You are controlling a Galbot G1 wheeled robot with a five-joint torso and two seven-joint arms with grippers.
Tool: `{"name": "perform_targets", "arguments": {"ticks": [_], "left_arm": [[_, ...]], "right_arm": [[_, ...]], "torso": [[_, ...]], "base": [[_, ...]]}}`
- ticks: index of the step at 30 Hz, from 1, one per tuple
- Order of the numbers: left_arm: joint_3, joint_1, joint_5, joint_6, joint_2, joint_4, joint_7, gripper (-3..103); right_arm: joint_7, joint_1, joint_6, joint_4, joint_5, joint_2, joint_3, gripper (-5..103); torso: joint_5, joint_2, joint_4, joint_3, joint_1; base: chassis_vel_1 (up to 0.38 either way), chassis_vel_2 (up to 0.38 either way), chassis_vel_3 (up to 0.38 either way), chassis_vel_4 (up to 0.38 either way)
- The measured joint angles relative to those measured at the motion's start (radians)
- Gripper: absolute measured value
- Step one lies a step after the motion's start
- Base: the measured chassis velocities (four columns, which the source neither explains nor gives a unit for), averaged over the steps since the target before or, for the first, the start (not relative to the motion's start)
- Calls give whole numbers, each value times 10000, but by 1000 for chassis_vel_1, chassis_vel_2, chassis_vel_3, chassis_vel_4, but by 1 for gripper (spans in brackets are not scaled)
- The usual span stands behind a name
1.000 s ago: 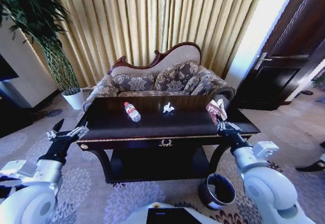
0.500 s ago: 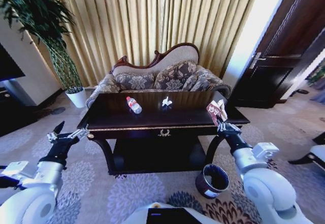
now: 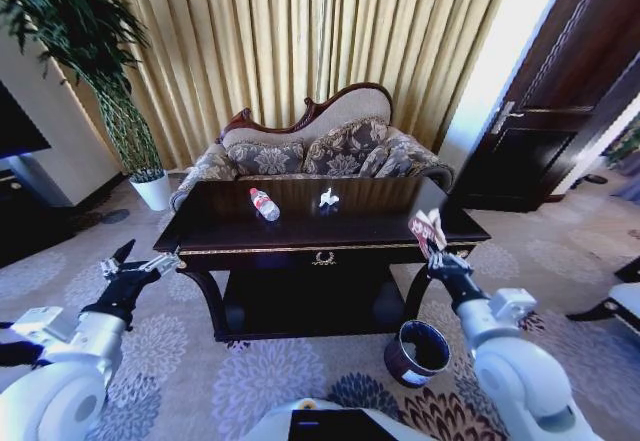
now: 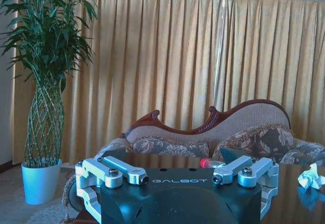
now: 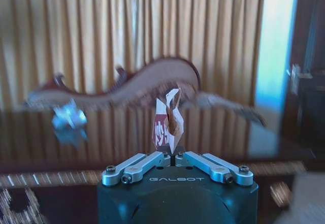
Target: Move to the front of the table and place the trash on the table into the trash bin.
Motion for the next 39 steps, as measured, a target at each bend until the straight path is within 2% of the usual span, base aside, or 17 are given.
{"name": "perform_targets", "arguments": {"ticks": [2, 6, 7, 11, 12, 13, 15, 19, 25, 27, 28, 31, 32, 34, 37, 38, 39], "left_arm": [[-7, -8, 2, 0, -7, 0, 1, 100], [-5, -56, 30, -12, -110, 1, 13, 100], [-5, -56, 30, -12, -110, 1, 13, 100], [-85, -84, 20, -22, -132, 4, 22, 100], [-85, -84, 20, -22, -132, 4, 22, 100], [-179, -73, 3, -41, -142, 4, 24, 100], [-226, -57, -3, -55, -155, 5, 24, 100], [-366, 97, -13, -131, -241, 5, 25, 100], [-362, 126, -13, -244, -254, 5, 25, 100], [-452, 159, -14, -333, -191, 5, 32, 100], [-527, 182, -25, -363, -169, 5, 40, 100], [-659, 232, -73, -379, -140, 5, 51, 100], [-709, 257, -99, -383, -137, 5, 63, 100], [-738, 273, -110, -391, -142, 5, 78, 100], [-738, 281, -114, -397, -188, 5, 98, 100], [-738, 281, -114, -397, -188, 5, 98, 100], [-731, 277, -114, -398, -192, 5, 100, 100]], "right_arm": [[-27, -117, 168, -303, -63, 30, 4, 0], [2, 90, 652, -2601, -531, 383, -406, 0], [2, 90, 652, -2601, -531, 383, -406, 0], [17, 1266, 668, -5447, -963, 476, -736, 0], [17, 1266, 668, -5447, -963, 476, -736, 0], [12, 1793, 674, -6598, -1130, 439, -803, 0], [-2, 2063, 704, -7141, -1200, 429, -832, 0], [1, 3471, 918, -9719, -1446, 529, -856, 0], [12, 4491, 1272, -11312, -2327, 625, -749, 0], [9, 4799, 1417, -11777, -2956, 628, -693, -3], [9, 4854, 1429, -11857, -3061, 629, -689, 1], [9, 4935, 1522, -11984, -3424, 627, -676, 1], [9, 4942, 1595, -12006, -3679, 620, -667, 17], [9, 4927, 1658, -11986, -3960, 614, -647, 17], [9, 4840, 1696, -11769, -4177, 612, -631, 33], [9, 4840, 1696, -11769, -4177, 612, -631, 33], [9, 4831, 1696, -11742, -4176, 611, -631, 38]], "torso": [[0, 1, 1, 0, 0], [0, 0, 2, 0, -1], [0, 0, 2, 0, -1], [4, 0, 2, 0, 0], [4, 0, 2, 0, 0], [3, 0, 3, 1, 0], [3, -1, 2, 0, 0], [4, 0, 4, 0, 0], [0, -1, 4, 1, 0], [-2, -1, 2, 0, 0], [1, -1, 2, 1, 0], [1, 0, 3, 1, 0], [0, 0, 3, 0, -1], [0, 0, 3, 0, 0], [0, 0, 3, 0, -1], [0, 0, 3, 0, -1], [0, 0, 3, 0, 0]], "base": [[0, 0, 0, 0], [0, 0, 0, 0], [0, 0, 0, 0], [0, 0, 0, 0], [0, 0, 0, 0], [0, 0, 0, 0], [0, 0, 0, 0], [0, 0, 0, 0], [0, 0, 0, 0], [0, 0, 0, 0], [0, 0, 0, 0], [0, 0, 0, 0], [0, 0, 0, 0], [0, 0, 0, 0], [0, 0, 0, 0], [0, 0, 0, 0], [0, 0, 0, 0]]}}
